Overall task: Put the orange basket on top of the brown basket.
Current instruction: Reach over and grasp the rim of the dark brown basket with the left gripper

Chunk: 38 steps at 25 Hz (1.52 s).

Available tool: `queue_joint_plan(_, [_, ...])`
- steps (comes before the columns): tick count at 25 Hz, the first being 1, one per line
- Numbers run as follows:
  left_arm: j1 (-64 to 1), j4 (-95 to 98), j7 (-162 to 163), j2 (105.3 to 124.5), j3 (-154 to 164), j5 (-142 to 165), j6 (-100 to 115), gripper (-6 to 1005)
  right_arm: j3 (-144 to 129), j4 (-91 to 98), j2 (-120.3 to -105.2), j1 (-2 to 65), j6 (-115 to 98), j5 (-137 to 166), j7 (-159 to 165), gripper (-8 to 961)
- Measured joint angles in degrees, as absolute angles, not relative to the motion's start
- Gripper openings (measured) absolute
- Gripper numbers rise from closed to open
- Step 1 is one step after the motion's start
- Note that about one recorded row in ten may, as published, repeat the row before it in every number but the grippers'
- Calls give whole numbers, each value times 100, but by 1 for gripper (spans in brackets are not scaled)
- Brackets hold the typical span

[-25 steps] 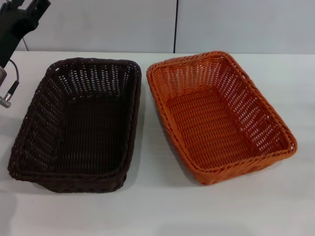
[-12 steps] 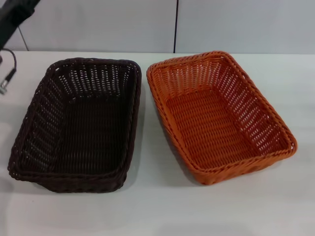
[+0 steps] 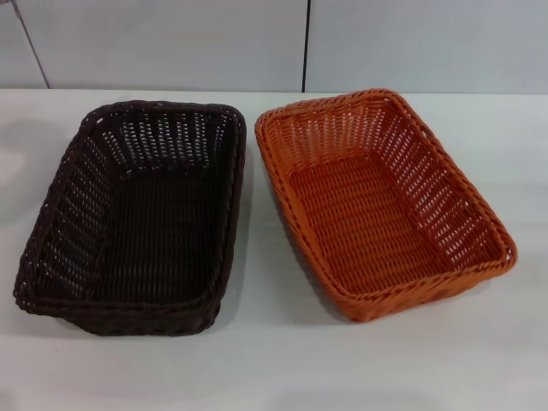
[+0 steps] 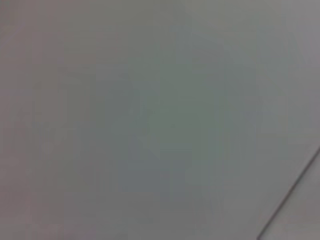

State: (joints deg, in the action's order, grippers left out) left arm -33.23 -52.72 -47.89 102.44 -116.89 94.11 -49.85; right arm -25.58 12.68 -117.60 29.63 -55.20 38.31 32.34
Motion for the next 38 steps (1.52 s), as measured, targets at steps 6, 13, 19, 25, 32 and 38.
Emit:
queue_joint_plan(6, [-3693, -5791, -3445, 10100, -12145, 11919, -6172, 860, -2558, 1273, -11722, 2970, -5519, 3832, 3234, 716])
queue_joint_plan(13, [-3849, -7260, -2416, 10473, -12484, 14576, -7649, 860, -2557, 1263, -11709, 2966, -5520, 3823, 3234, 716])
queue_joint_plan(19, [-3931, -7850, -2364, 10911, -12559, 15648, -8565, 860, -2561, 1263, -11707, 2980, -5520, 3818, 3234, 717])
queue_joint_plan(25, [-3959, -7796, -2385, 11013, -12531, 15795, -8670, 860, -2600, 1293, -11707, 3017, -5520, 3843, 3234, 716])
queue_joint_plan(32, [-3962, -7184, -2473, 11344, -12529, 15980, -8674, 860, -2602, 1293, -11706, 3012, -5520, 3848, 3234, 716])
queue_joint_plan(38, [-3995, -6838, -2485, 11417, -12477, 16003, -8416, 860, -2602, 1288, -11707, 3009, -5556, 3850, 3234, 717])
